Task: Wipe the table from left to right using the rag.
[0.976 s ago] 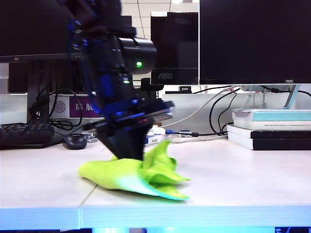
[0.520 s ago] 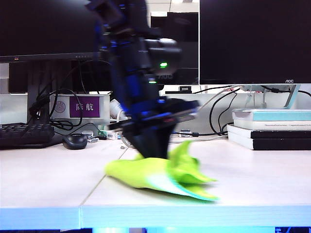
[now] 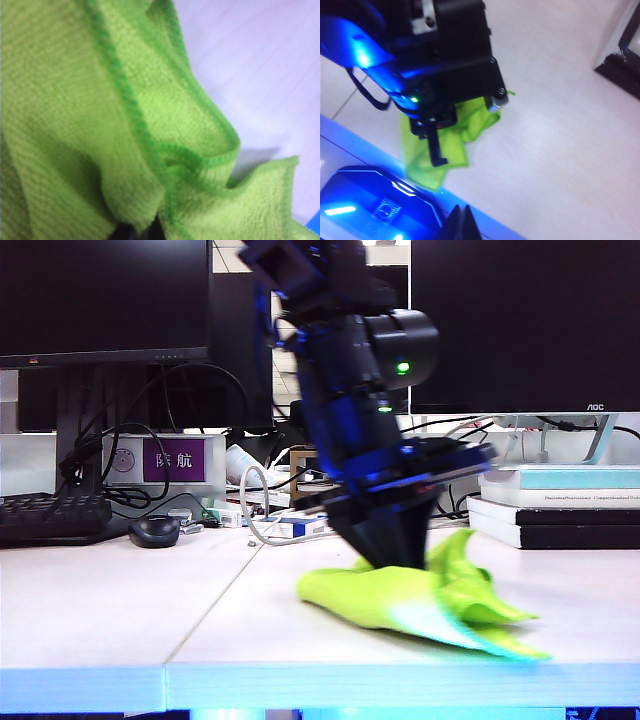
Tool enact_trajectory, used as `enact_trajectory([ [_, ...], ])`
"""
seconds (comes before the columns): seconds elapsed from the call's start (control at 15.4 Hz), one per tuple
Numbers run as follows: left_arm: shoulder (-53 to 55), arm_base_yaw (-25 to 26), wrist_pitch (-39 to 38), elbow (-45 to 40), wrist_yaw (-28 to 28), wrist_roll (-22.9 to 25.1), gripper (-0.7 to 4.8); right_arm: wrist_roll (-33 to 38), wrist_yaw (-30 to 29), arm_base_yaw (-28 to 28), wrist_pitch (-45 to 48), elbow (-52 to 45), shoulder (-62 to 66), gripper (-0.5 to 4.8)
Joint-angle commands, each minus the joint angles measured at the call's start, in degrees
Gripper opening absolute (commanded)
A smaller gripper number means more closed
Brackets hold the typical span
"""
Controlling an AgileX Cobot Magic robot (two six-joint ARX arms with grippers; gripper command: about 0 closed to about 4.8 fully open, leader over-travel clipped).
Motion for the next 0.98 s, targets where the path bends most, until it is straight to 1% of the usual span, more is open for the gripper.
enact_trajectory([
  [0.07, 3.39, -1.09, 0.28, 3.93, 0.81, -1.25, -0.05, 3.43, 0.28, 0.04, -2.45, 0.2, -0.22, -0.06],
  [0.33, 4.92, -1.86, 0.83, 5.11, 1.51, -1.27, -0.05, 6.62, 0.5, 0.02, -5.73, 0.2, -0.26, -0.06],
  [0.65, 6.21, -3.96, 2.64, 5.11, 2.6, -1.49, -0.05, 7.67, 2.99, -0.46, -6.21, 0.2, -0.31, -0.06],
  [0.98, 6.45, -4.46, 5.57, 5.14, 3.93, -4.11, -0.05, 7.72, 3.1, -0.48, -6.23, 0.2, -0.33, -0.06],
])
